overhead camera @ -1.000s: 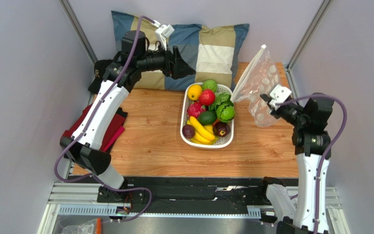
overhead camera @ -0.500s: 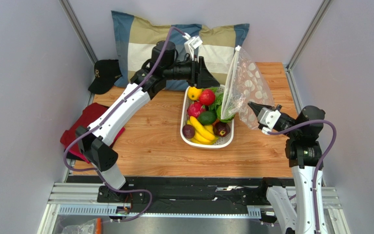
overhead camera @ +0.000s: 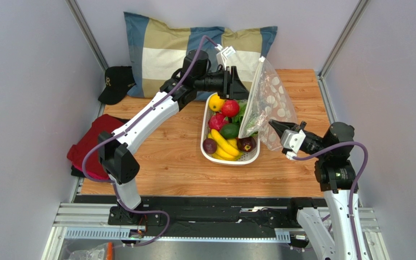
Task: Place the food in the zip-top bag and seal the zipper
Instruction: Open the zipper of the food storage bag.
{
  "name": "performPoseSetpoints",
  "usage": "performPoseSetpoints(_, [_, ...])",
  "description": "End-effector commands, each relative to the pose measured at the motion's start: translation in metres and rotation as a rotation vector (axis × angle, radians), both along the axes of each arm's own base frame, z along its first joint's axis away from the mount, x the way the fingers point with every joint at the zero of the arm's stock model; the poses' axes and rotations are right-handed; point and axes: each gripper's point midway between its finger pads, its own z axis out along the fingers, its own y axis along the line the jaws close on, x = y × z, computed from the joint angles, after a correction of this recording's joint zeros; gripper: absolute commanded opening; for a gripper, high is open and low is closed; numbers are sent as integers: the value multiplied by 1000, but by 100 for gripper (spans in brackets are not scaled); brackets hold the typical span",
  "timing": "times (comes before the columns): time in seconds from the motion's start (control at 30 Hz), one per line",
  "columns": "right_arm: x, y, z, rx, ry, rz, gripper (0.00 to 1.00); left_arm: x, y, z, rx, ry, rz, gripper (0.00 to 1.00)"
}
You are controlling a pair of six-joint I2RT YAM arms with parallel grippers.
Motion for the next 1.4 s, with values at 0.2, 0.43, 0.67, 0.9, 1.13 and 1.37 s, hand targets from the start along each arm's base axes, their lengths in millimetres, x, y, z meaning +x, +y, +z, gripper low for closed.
performPoseSetpoints(0.2, [0, -1, -3, -27, -25, -3, 0, 8, 33, 25, -88, 3, 61, 57])
performPoseSetpoints(0.43, [1, 2, -6, -30, -18, 16, 0, 10, 43, 39, -144, 7, 77, 60])
performPoseSetpoints(0.67, [2, 3, -7, -33, -15, 24, 0, -7, 23, 42, -147, 6, 6, 59])
performPoseSetpoints(0.9, [1, 3, -5, -32, -22, 26, 0, -11, 13, 23, -101, 43, 0, 52])
performPoseSetpoints(1.13, [-2, 4, -4, -14, -24, 31, 0, -8, 8, 19, -127, 72, -6, 41])
performPoseSetpoints(1.37, [-3, 6, 4, 4, -48, 46, 0, 0, 4, 10, -104, 80, 0, 29])
